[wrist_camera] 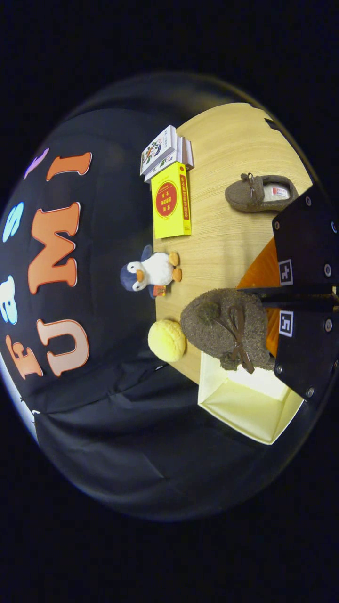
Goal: Open the storage box then place both shoes into the box .Put the left shoe in first, then the right shoe, with the right side of both shoes facing outward in a uniform manner.
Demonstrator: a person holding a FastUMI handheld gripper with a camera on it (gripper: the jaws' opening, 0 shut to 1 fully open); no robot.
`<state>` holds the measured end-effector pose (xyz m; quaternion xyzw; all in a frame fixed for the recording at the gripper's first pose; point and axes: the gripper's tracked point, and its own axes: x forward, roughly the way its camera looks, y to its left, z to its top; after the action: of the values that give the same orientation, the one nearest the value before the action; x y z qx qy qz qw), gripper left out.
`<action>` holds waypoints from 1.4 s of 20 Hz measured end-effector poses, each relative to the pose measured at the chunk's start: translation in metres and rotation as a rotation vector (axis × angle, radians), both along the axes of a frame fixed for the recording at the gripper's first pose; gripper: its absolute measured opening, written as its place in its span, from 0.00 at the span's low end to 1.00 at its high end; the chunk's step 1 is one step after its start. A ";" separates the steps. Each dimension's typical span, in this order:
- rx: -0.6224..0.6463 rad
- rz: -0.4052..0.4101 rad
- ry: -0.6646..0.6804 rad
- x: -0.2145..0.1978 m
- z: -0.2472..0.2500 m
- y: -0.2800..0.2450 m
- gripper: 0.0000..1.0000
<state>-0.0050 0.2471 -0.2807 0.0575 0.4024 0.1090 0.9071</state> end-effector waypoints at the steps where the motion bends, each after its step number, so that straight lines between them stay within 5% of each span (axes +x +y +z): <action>1: 0.006 0.014 -0.006 0.002 0.009 0.013 0.05; 11: 0.011 0.137 0.059 -0.013 0.007 0.128 0.05; 28: -0.097 0.155 0.436 -0.052 -0.148 0.205 0.05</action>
<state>-0.0571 0.4525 -0.4286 0.0051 0.5970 0.1438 0.7892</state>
